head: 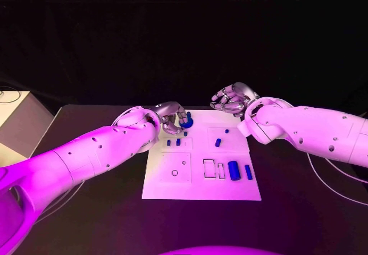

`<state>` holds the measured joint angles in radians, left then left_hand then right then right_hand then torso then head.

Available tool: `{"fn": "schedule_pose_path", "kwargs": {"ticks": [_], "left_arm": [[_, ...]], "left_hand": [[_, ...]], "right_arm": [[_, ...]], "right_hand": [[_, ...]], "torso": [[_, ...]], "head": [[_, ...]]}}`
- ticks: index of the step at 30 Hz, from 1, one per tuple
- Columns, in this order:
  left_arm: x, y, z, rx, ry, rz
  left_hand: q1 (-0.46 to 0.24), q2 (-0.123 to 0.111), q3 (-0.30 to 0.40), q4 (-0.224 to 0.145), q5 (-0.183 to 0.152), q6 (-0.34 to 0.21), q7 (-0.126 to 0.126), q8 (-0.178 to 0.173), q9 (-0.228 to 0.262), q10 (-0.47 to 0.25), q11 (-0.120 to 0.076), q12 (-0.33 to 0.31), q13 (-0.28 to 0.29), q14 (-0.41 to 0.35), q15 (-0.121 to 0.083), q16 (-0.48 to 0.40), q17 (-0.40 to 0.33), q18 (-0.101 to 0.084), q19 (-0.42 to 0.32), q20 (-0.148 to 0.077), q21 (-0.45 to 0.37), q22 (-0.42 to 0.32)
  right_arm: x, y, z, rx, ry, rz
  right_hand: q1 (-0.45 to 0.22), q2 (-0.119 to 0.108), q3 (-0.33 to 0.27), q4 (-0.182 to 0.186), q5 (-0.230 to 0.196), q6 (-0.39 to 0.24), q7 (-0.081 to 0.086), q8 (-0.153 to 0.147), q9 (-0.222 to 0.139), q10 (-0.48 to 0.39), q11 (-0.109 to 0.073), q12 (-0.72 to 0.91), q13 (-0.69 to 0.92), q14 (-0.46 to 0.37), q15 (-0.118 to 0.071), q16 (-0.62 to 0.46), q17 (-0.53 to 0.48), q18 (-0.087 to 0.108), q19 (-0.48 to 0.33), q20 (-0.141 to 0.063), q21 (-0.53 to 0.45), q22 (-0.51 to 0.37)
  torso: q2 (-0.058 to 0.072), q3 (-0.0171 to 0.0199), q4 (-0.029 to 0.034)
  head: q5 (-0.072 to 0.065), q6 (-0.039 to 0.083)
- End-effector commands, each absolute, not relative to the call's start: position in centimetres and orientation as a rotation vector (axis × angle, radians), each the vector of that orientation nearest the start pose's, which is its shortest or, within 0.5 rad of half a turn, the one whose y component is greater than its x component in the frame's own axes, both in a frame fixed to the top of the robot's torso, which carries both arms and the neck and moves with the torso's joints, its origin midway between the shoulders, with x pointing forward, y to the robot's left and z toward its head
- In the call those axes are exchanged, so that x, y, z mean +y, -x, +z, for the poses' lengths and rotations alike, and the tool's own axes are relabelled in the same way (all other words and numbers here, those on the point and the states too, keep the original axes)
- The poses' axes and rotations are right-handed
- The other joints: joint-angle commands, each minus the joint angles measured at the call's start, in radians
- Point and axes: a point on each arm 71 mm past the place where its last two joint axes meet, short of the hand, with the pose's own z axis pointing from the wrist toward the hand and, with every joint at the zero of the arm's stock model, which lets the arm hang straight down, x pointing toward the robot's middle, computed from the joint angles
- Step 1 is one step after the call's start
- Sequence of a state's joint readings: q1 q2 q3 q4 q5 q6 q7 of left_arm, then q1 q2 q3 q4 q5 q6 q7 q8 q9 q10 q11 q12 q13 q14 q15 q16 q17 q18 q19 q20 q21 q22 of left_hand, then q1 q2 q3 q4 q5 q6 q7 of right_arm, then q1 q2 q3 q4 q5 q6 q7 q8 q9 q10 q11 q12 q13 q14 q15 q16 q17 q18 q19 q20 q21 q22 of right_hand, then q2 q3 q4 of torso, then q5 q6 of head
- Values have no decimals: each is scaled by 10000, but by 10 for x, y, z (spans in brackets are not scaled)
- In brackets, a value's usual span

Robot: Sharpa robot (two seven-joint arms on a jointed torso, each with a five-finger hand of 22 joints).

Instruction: Assemble the parts on the task board

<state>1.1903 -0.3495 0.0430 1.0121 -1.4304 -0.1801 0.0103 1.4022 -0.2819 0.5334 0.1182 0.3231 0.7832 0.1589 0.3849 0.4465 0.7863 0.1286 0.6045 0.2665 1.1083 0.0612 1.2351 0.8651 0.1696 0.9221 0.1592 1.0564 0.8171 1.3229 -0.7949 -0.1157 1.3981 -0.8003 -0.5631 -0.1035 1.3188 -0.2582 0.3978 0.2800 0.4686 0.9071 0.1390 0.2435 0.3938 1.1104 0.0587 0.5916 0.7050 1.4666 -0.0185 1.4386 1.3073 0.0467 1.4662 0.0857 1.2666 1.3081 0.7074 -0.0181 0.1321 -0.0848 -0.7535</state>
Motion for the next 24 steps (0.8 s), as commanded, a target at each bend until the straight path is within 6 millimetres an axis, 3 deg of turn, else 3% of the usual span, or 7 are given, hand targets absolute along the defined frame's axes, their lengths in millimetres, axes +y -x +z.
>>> {"fn": "schedule_pose_path", "kwargs": {"ticks": [1,10,24], "left_arm": [[72,-557,-198,17646,-2762,-6967],[66,-558,-204,18265,-2992,-6507],[60,-557,-207,18509,-3053,-6330]], "left_hand": [[-54,9,-84,-11,-62,125,4,-60,-59,56,13,-82,-88,100,3,102,19,56,137,4,93,113],[-60,13,-301,6,-72,403,24,-342,-295,59,62,-619,-503,59,45,263,-301,45,205,39,112,146],[61,118,-348,26,-75,761,104,-606,-495,663,-18,-954,-816,435,-16,748,-122,-66,751,-2,552,713]], "right_arm": [[-232,-527,-153,15261,-5261,7720],[-227,-526,-151,15135,-5079,7829],[-226,-526,-150,15044,-5031,7871]], "right_hand": [[-37,-100,100,-8,26,-39,36,55,31,28,-39,-384,-342,522,-42,-67,567,161,112,-84,-55,814],[-154,-185,322,-63,23,-4,125,56,128,7,93,-1924,-1698,510,60,-131,528,178,104,-2,-206,769],[-204,-202,353,-94,22,-2,163,28,149,69,143,-2394,-2152,497,101,-170,494,192,86,34,-296,737]], "torso": [[45,9,-15],[64,12,-8],[41,13,1]], "head": [[-22,22],[-57,26],[-94,-44]]}}
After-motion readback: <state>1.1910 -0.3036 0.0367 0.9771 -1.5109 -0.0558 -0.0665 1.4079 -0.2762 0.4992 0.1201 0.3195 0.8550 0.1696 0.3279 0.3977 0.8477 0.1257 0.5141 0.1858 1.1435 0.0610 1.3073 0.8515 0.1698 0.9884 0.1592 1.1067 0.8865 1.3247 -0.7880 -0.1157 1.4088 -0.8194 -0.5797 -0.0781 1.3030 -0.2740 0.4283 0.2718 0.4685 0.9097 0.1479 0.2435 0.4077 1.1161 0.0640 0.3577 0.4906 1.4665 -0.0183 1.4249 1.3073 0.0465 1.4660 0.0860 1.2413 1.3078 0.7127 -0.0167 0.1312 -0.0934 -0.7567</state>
